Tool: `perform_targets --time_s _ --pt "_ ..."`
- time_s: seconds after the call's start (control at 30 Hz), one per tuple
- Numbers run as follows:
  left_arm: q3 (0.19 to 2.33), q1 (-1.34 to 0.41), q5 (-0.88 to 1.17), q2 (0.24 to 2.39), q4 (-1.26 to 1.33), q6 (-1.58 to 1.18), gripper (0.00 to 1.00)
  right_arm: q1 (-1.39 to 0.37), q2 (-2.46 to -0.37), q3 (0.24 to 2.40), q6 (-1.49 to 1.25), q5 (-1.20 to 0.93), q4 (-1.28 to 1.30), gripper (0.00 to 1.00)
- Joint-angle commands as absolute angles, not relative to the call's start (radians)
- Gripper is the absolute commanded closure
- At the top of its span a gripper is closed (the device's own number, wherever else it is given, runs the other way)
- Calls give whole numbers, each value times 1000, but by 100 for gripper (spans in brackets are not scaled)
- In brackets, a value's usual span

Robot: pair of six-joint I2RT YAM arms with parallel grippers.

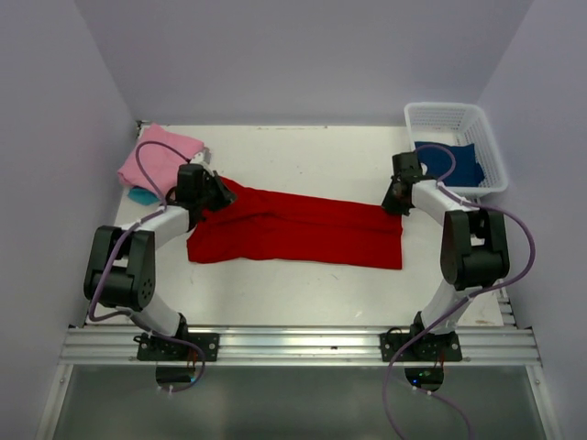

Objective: Fold and stack the t-shirts
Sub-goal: Fold the other side of the tshirt into a rectangle

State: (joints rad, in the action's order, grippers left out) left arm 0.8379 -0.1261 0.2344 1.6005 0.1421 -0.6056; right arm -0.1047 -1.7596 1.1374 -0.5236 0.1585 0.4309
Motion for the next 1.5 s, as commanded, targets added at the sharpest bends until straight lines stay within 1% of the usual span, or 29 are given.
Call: perform_targets --time_s 0.0,0.3,0.57,0.67,0.9,1.03,1.17,1.37,1.47 --pt "815 -135 197 1612 172 -640 100 -106 -1766 1128 -528 144 403 100" --pt "787 -140 186 1709 144 -704 100 -106 -1727 1054 -526 149 394 100" --pt "848 -141 193 1836 130 -729 100 -106 -1713 1005 -523 146 384 100" --pt "883 -143 193 1862 124 -732 100 -106 -1715 989 -525 143 385 100" --pt "1040 -143 225 1937 55 -709 100 -107 -1707 985 -526 156 422 100" --pt "1037 -141 233 1904 52 -699 100 -106 -1664 960 -526 161 425 100" --pt "974 -141 227 1838 63 -700 100 -106 -1632 933 -526 144 420 100" --pt "917 -141 213 1738 57 -700 100 -106 -1600 907 -520 57 425 100" --pt "914 -141 212 1718 49 -696 100 -107 -1562 882 -509 -33 420 100"
